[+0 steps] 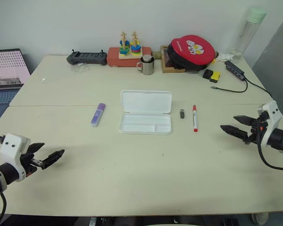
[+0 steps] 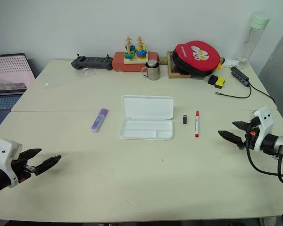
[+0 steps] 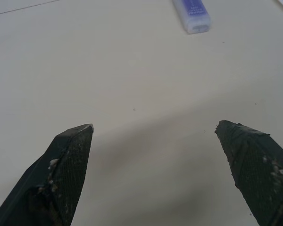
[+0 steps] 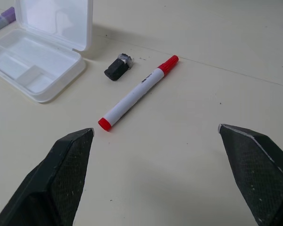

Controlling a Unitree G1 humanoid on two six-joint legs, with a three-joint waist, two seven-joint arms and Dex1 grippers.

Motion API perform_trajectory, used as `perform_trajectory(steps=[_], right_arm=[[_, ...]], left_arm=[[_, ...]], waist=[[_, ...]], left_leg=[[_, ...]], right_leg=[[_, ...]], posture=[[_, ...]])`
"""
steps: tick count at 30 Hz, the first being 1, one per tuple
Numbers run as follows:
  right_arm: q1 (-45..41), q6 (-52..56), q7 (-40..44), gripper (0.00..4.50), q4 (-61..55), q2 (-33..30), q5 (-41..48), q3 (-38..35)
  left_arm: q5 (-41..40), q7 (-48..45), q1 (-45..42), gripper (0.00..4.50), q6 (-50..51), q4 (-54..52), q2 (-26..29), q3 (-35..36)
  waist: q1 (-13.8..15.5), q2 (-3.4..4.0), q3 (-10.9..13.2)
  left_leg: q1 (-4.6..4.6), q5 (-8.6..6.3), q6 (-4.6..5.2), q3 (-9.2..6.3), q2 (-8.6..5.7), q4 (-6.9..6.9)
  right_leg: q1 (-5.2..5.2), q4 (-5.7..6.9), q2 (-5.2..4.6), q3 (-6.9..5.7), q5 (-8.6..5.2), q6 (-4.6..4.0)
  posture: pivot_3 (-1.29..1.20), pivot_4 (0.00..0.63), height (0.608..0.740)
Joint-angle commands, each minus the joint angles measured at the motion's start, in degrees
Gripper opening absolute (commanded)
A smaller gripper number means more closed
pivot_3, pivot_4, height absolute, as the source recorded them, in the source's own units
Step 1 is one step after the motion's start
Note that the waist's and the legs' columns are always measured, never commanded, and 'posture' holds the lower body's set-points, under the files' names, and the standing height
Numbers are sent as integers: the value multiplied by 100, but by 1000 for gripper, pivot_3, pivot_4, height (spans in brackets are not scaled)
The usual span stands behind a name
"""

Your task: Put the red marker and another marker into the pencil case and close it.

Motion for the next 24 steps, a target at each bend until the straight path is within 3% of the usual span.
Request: perform_trajectory(steps=[1,24], right_arm=[[197,59,157,4445,-339,-131,146,-199],[840,278,220,4445,-854,-86,250,-505]], left_arm=[[44,-36,-199,4500,73,-27,205,35],[211,92,-336,4500,724,-576,199,-286]], waist=[[-1,1,0],[4,3,2]], left_leg=[[0,0,0,0,0,0],[-1,0,0,-1,0,0]], right_leg=[[0,0,0,0,0,0],[-1,2,0,0,0,0]], posture=[[0,150,740],[0,150,740]])
